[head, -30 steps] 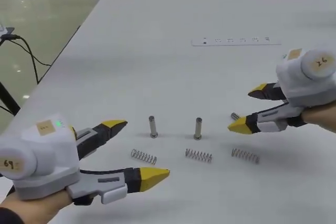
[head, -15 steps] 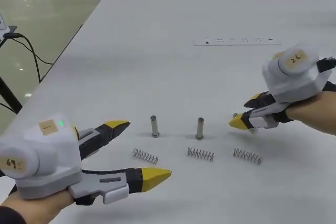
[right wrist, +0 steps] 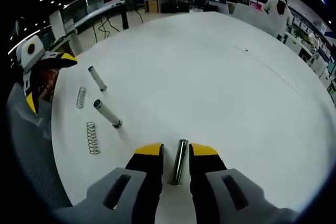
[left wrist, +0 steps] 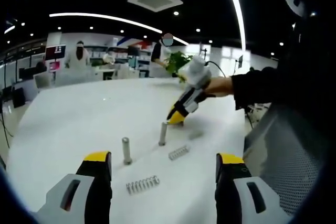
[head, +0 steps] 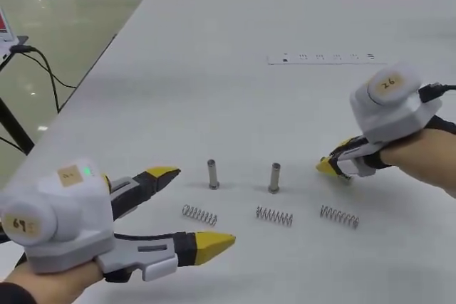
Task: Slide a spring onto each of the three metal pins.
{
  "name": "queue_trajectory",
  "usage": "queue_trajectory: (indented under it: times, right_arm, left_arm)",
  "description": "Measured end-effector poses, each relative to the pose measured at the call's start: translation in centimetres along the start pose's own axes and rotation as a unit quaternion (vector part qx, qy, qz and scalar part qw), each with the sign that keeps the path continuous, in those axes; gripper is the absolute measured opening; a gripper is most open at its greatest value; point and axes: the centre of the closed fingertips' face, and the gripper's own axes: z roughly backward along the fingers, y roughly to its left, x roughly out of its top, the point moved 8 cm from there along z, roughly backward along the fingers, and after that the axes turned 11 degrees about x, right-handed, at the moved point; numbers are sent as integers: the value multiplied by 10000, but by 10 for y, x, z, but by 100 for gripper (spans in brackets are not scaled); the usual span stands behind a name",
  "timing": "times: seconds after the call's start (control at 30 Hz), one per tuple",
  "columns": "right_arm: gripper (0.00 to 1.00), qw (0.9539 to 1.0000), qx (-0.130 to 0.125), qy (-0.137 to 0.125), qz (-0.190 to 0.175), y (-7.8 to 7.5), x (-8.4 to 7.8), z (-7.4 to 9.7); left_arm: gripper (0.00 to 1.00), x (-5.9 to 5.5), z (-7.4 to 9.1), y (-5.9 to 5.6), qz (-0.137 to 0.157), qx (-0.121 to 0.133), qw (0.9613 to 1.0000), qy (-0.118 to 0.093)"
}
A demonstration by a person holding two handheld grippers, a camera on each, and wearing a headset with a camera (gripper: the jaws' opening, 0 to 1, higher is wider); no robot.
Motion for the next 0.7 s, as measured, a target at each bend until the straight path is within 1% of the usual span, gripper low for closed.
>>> queue_trajectory:
  times: [0.4, 0.47, 0.53, 0.57, 0.63, 0.67, 0.7]
  right_arm:
    - [14, 9999, -56, 44, -127, -4, 1, -5]
    - [13, 9998, -63, 82, -155, -4, 0, -6]
    - [12, 9998, -92, 148, -138, -4, -2, -8]
    - [11, 9998, -126, 121, -82, -5, -1, -7]
    - [8, 9997, -177, 174, -69, -6, -2, -7]
    - [7, 9995, -231, 214, 7, -7, -2, -7]
    - [6, 9995, -231, 218, 31, -6, -1, -7]
  left_arm:
    - [77, -1, 0, 1, 18, -9, 10000, 0]
    - [77, -1, 0, 1, 23, -9, 10000, -3]
    - [77, -1, 0, 2, 29, -6, 10000, -5]
    - [77, -1, -1, 2, 32, -4, 10000, -6]
    - [77, -1, -1, 2, 36, -5, 10000, -5]
    - [77, -1, -1, 1, 32, -8, 10000, -4]
    - [77, -1, -1, 1, 27, -8, 10000, 0]
